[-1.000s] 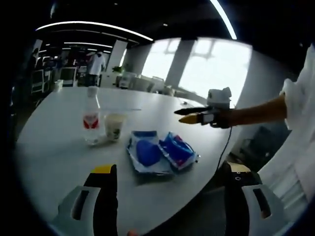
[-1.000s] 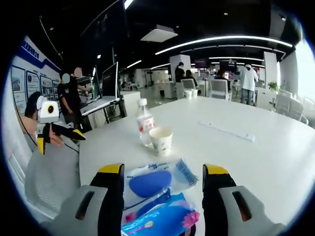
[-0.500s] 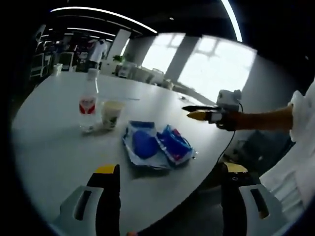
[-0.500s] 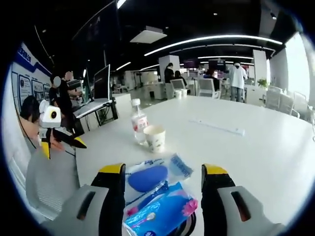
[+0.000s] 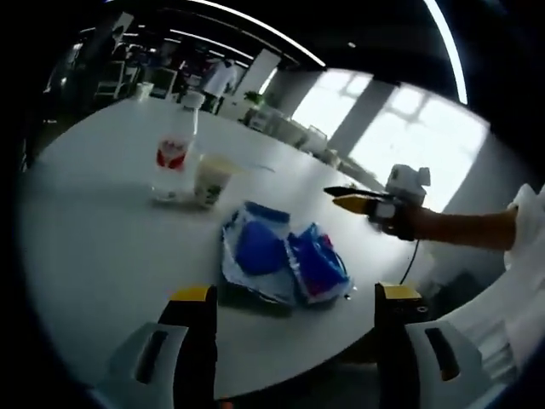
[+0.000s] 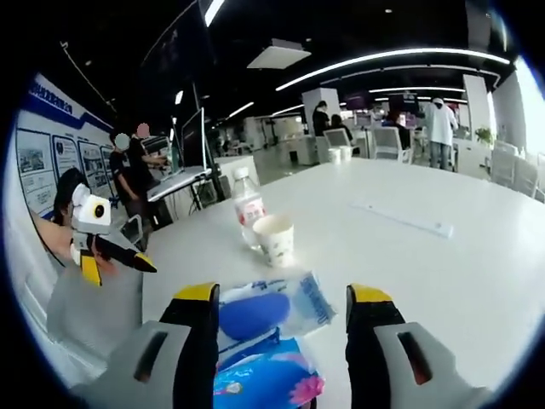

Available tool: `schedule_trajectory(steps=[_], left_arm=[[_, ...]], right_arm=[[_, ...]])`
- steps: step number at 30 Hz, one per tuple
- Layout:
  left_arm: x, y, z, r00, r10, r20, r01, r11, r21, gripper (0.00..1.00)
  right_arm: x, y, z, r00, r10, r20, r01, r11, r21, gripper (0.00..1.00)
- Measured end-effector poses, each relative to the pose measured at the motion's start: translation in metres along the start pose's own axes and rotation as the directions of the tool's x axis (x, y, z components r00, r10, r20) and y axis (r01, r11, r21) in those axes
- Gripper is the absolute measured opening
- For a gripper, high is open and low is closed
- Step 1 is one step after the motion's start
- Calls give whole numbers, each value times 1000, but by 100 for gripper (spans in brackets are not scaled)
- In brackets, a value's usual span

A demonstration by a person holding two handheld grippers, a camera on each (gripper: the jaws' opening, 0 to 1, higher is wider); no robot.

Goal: Arrange the tabletop items into an orderly group along one side of the table until the central work area is clear of visible clutter.

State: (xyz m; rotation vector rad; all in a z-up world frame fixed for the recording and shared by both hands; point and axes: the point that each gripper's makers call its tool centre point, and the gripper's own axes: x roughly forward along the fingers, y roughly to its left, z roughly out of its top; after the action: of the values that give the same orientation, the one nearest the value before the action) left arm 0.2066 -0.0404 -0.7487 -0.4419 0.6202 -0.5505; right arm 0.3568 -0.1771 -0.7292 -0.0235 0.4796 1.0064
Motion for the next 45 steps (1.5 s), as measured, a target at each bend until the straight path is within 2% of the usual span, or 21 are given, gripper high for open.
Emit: schedule_trajectory(steps=[4,7,10,14,20,24,27,32,38,45], left_arm=[[11,-3,-13,999,43,-34,-44,998,-46,70],[18,-2,-15,996,80,-39,-82,996,-47,72],[24,1,-17,993,107,-41,-111,987,-113,71],[31,5,-20,989,140,-47,-145,979,-145,71],[42,7,-23,986,154,-70,-165,967,-193,69],[46,14,-18,980,191,-53,-198,951,-239,68],[51,13,-17,981,186,-49,-192,944,-267,64],[56,19,-24,974,212,-78,-225,934,-276,63],[61,25,-31,970,221,-96,-241,911,-334,55],[67,34,-34,964,244,-107,-267,882,-388,46]], right_arm=[[6,-8,-5,999,31,-11,-30,999,20,54],[14,-21,-11,999,49,-23,-48,998,27,52],[20,-23,-15,997,73,-37,-71,997,35,52],[30,-28,-21,993,105,-62,-100,993,69,52],[43,-38,-24,990,123,-73,-115,988,106,50],[50,-44,-26,988,130,-85,-118,985,128,48],[56,-48,-30,986,135,-99,-119,981,151,47],[68,-46,-40,979,152,-136,-128,977,171,44],[75,-37,-54,964,190,-187,-159,973,166,40],[76,-40,-60,960,190,-206,-150,970,193,33]])
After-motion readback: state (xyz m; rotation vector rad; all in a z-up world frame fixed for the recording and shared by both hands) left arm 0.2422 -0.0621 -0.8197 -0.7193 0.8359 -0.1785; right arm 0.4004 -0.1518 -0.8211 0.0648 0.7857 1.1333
